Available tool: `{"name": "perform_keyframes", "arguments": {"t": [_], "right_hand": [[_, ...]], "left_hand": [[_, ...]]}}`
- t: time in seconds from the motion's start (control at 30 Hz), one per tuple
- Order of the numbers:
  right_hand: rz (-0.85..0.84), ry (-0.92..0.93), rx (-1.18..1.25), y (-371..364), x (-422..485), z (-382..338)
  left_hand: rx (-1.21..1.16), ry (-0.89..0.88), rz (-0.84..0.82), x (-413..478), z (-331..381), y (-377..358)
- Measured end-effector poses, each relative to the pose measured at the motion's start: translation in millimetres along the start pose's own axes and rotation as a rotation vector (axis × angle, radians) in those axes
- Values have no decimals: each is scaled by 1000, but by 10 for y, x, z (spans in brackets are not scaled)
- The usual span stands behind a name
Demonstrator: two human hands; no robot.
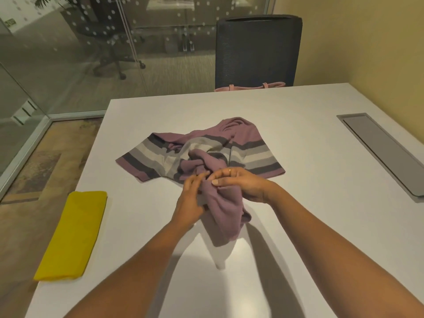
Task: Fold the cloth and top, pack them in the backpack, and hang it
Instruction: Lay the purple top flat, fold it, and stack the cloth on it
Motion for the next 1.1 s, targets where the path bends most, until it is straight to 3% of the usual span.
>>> {"name": "perform_keyframes", "arguments": {"t": [0.07, 0.2, 0.27, 0.37, 0.47, 0.57, 0.63, 0.7, 0.73, 0.83, 0.9, 1.0, 1.1], "right_hand": [[91, -19, -59, 59, -14, 66], [672, 28, -256, 568, -184, 114], [838, -67, -471, 737, -260, 209], [805, -355, -710, 802, -247, 493], [679, -551, -800, 792, -217, 749], [609, -518, -641, 868, -237, 809], [557, -474, -508, 922, -261, 805], [548, -429, -450, 917, -289, 747], [523, -432, -456, 867, -286, 735], [324, -550, -540, 534, -217, 777], [246, -583, -643, 355, -125, 809], [308, -471, -715, 224, 45, 626], [289, -307, -461, -10, 209, 344]], "left_hand": [[29, 32, 16, -42, -102, 55], [86, 43, -78, -235, -201, 109], [149, 16, -203, -372, -216, 109], [195, 163, -519, -547, -391, 43], [283, 428, -998, -766, -561, 2], [345, 630, -1339, -952, -532, 131], [246, 695, -1398, -963, -416, 210], [133, 694, -1288, -819, -324, 281], [81, 676, -1144, -673, -314, 312], [-119, 651, -481, -172, -360, 508], [-217, 663, -237, -42, -342, 557], [-279, 734, -261, -66, -201, 406], [-318, 771, -339, -97, -80, 298]]}}
Point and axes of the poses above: each hand's wrist, its own x-axis towards the middle knuckle, its own y-axis out of the back of the hand, z = x × y, the point moved 8 cm from there along x, towards the middle knuckle, and after that the axes turned 7 degrees about -y, right-handed, at the moved point
